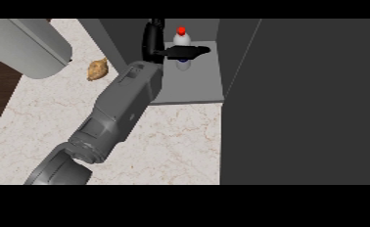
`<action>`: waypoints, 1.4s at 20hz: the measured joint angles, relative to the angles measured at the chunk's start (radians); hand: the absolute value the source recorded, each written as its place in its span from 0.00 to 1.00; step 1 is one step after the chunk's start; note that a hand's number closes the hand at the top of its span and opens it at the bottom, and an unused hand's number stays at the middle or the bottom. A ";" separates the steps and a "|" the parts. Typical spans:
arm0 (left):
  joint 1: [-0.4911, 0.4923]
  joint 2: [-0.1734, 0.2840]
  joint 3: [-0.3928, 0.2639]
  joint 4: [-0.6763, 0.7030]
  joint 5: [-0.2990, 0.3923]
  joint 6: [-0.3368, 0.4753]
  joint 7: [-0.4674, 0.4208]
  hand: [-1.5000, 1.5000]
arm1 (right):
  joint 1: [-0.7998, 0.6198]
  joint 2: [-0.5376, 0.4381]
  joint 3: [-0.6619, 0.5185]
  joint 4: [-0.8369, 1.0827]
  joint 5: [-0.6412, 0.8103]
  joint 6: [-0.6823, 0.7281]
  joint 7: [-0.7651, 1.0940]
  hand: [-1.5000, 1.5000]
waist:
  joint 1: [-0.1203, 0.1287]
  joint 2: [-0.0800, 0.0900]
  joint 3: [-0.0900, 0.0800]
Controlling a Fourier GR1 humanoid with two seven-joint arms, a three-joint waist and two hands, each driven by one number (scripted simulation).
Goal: Pick up the bottled water, place it into the cabinet and close the cabinet
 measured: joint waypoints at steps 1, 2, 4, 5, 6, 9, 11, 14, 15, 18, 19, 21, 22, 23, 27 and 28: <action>0.010 -0.002 -0.005 -0.015 0.002 0.002 0.002 0.00 | 0.007 0.000 -0.002 -0.001 0.000 0.003 -0.005 0.00 | 0.001 -0.002 0.000; 0.027 -0.005 -0.018 -0.041 0.010 0.010 0.004 0.00 | 0.000 0.000 -0.004 0.000 -0.001 -0.003 0.003 0.00 | 0.003 -0.004 0.000; 0.067 -0.007 -0.031 -0.078 0.014 -0.005 0.006 0.00 | -0.016 0.005 0.002 0.001 -0.001 -0.017 0.020 0.00 | 0.013 -0.006 0.000; 0.083 -0.008 -0.041 -0.106 0.016 -0.002 0.018 0.00 | -0.011 0.008 0.003 0.002 0.000 -0.014 0.016 0.00 | 0.016 -0.008 0.000; 0.108 -0.009 -0.060 -0.134 0.028 -0.001 0.016 0.00 | -0.012 0.006 0.006 0.001 -0.001 -0.015 0.020 0.00 | 0.014 -0.009 0.000; 0.179 -0.011 -0.114 -0.234 0.052 -0.020 0.039 0.00 | -0.020 0.012 0.013 -0.001 0.000 -0.029 0.032 0.00 | 0.022 -0.013 0.000; 0.229 -0.011 -0.156 -0.310 0.073 -0.025 0.048 0.00 | -0.023 0.016 0.019 0.001 0.002 -0.034 0.034 0.00 | 0.022 -0.014 0.000; 0.322 -0.012 -0.218 -0.432 0.105 -0.055 0.062 0.00 | -0.015 0.016 0.024 -0.001 0.005 -0.036 0.031 0.00 | 0.029 -0.017 0.000; 0.347 -0.012 -0.230 -0.472 0.106 -0.063 0.070 0.00 | -0.006 0.019 0.031 -0.002 0.006 -0.037 0.029 0.00 | 0.032 -0.017 0.000; 0.434 -0.010 -0.266 -0.589 0.101 -0.088 0.079 0.00 | 0.013 0.028 0.051 -0.005 0.011 -0.044 0.022 0.00 | 0.039 -0.018 0.000; 0.464 -0.007 -0.280 -0.636 0.097 -0.090 0.085 0.00 | 0.008 0.026 0.046 -0.004 0.012 -0.046 0.022 0.00 | 0.043 -0.018 0.000; 0.523 -0.003 -0.310 -0.724 0.087 -0.087 0.096 0.00 | 0.010 0.032 0.065 -0.008 0.017 -0.056 0.026 0.00 | 0.046 -0.018 0.000; 0.550 0.003 -0.319 -0.766 0.083 -0.083 0.102 0.00 | 0.023 0.029 0.069 -0.010 0.019 -0.052 0.022 0.00 | 0.045 -0.018 0.000; 0.584 0.002 -0.336 -0.806 0.077 -0.080 0.103 0.00 | 0.022 0.024 0.064 -0.010 0.021 -0.050 0.016 0.00 | 0.046 -0.018 0.000; 0.701 0.039 -0.384 -0.957 0.066 -0.096 0.128 1.00 | 0.021 -0.005 0.063 -0.012 0.033 -0.030 0.003 0.00 | 0.046 -0.017 0.000; 0.728 0.059 -0.390 -1.000 0.068 -0.099 0.143 1.00 | 0.021 -0.014 0.070 -0.013 0.036 -0.020 0.001 0.00 | 0.048 -0.017 0.000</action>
